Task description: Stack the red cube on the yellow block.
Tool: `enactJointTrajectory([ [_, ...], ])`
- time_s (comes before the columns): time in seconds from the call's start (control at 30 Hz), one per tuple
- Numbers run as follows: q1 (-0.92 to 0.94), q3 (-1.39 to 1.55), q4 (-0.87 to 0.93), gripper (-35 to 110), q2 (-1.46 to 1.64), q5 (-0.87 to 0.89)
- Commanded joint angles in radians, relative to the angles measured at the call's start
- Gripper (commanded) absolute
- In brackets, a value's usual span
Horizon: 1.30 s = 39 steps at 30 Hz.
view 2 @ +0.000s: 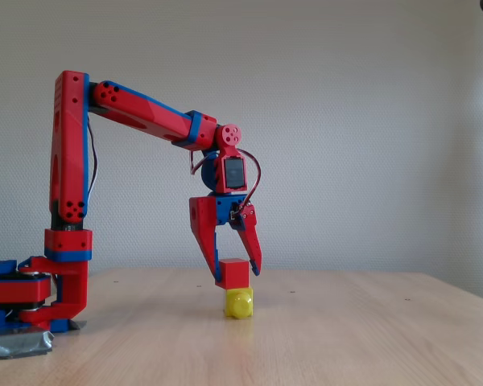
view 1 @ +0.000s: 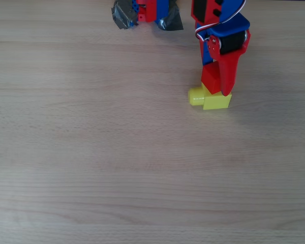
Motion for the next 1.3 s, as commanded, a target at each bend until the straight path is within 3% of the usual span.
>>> enactJointTrajectory([
  [0.0, 0.015, -0.071, 0.034, 28, 0.049, 0.006],
  [0.33, 0.092, -0.083, 0.133, 29, 0.169, -0.009],
  [0.67, 0.23, -0.055, 0.179, 2, 0.445, -0.034],
  [0.87, 0.255, 0.101, 0.218, 1, 0.62, -0.017],
  [1.07, 0.362, 0.339, 0.117, 0, 0.821, 0.041],
  [1.27, 0.397, 0.663, -0.066, 0, 1.068, -0.025],
])
